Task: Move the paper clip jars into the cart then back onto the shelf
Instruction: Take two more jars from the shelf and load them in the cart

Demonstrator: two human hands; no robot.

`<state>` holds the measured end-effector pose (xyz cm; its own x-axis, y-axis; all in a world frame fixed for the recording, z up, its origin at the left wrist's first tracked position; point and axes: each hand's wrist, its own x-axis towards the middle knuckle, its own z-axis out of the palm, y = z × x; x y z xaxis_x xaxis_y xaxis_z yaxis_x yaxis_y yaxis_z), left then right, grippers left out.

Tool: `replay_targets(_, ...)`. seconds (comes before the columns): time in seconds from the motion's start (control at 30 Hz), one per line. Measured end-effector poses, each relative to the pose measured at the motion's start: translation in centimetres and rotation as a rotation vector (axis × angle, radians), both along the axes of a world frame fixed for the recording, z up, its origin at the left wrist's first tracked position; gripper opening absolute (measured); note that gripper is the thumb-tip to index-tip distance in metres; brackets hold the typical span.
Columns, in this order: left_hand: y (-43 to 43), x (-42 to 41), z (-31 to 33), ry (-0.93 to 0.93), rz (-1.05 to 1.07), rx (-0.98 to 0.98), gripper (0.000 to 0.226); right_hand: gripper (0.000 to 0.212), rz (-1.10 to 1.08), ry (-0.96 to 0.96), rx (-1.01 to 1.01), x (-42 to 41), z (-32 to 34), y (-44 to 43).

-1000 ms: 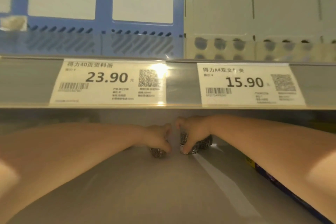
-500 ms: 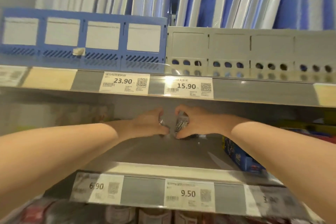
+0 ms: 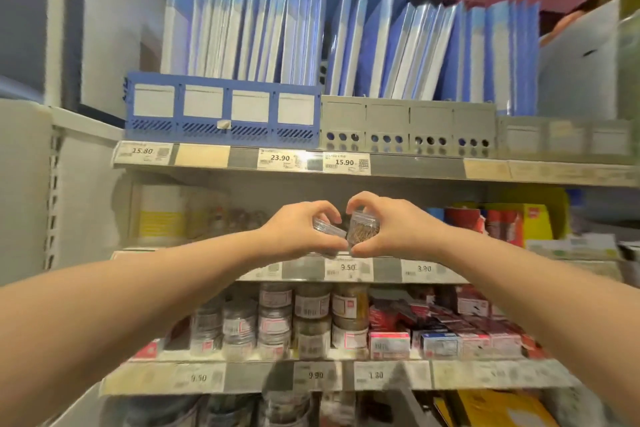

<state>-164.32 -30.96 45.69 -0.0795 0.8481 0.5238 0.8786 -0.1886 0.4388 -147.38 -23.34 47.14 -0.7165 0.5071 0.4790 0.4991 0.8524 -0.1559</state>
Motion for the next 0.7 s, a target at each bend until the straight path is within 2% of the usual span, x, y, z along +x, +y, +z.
replay_targets(0.1, -3.9, 3.2, -1.4, 0.065, -0.044, -0.008, 0.032, 0.060, -0.037, 0.031, -0.012, 3.6, -1.6, -4.7)
replay_targets(0.3, -10.0, 11.6, -4.2, 0.074, -0.208, -0.006, 0.036, 0.060, -0.172, 0.069, -0.049, 13.0, -4.2, -12.9)
replay_targets(0.4, -11.7, 16.3, -5.4, 0.053, -0.306, -0.008, 0.043, 0.062, -0.248, 0.047, -0.059, 19.0, -5.2, -16.4)
replay_targets(0.53, -13.1, 24.3, -8.0, 0.071, -0.405, -0.022, 0.034, 0.064, -0.375, 0.048, -0.120, 27.9, -7.3, -20.6)
replay_targets(0.7, -14.7, 36.1, -11.0, 0.077, -0.620, -0.026, 0.036, 0.066, -0.522, 0.047, -0.200, 40.6, -10.7, -25.9)
